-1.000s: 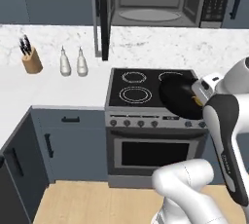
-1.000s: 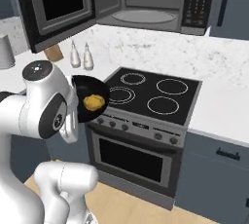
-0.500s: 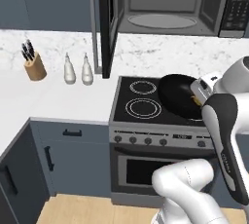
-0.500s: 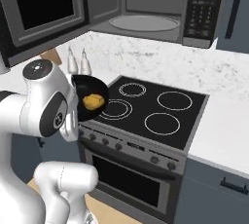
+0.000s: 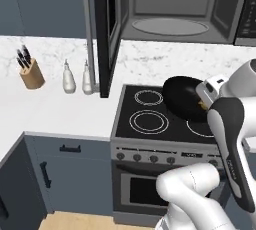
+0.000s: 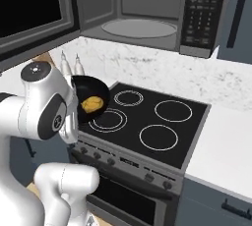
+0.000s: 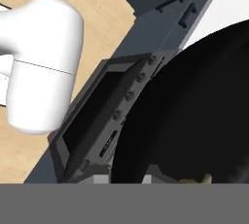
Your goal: Pick the squash from the sink and place it in the bowl. Then pick the bowl and place it in the microwave. Then close the microwave door and press the start button.
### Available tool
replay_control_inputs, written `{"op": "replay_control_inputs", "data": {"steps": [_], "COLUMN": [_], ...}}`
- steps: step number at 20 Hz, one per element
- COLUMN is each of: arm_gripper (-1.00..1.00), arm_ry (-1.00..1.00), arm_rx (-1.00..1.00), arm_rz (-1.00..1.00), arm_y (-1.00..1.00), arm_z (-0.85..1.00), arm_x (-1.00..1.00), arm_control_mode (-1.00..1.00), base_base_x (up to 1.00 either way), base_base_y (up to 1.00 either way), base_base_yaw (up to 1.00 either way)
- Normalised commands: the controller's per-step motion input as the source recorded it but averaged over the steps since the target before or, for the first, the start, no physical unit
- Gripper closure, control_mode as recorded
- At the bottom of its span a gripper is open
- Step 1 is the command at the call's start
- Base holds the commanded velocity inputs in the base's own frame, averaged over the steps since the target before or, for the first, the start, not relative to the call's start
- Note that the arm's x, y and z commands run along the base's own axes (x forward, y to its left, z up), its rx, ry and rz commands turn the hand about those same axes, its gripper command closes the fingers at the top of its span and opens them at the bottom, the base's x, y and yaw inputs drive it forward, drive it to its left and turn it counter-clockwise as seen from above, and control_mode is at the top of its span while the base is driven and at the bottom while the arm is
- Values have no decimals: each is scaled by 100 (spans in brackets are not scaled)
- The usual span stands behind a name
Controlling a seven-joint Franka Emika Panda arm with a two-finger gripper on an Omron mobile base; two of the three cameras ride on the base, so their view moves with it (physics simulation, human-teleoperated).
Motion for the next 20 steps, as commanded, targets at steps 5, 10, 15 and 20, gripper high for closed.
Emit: {"op": "replay_control_inputs", "data": {"steps": [5, 10, 15, 20], "arm_gripper": [100, 100, 100, 100], "arm_ry": [0, 0, 0, 0], "arm_rx": [0, 0, 0, 0], "arm_rz": [0, 0, 0, 0], "arm_y": [0, 0, 0, 0], "arm_z": [0, 0, 0, 0], "arm_x": [0, 0, 0, 0], "arm_control_mode": [100, 100, 100, 100], "base_base_x": [50, 8, 55, 32], "base_base_y": [6, 8, 0, 0], "base_base_yaw": [11, 23, 26, 7]}}
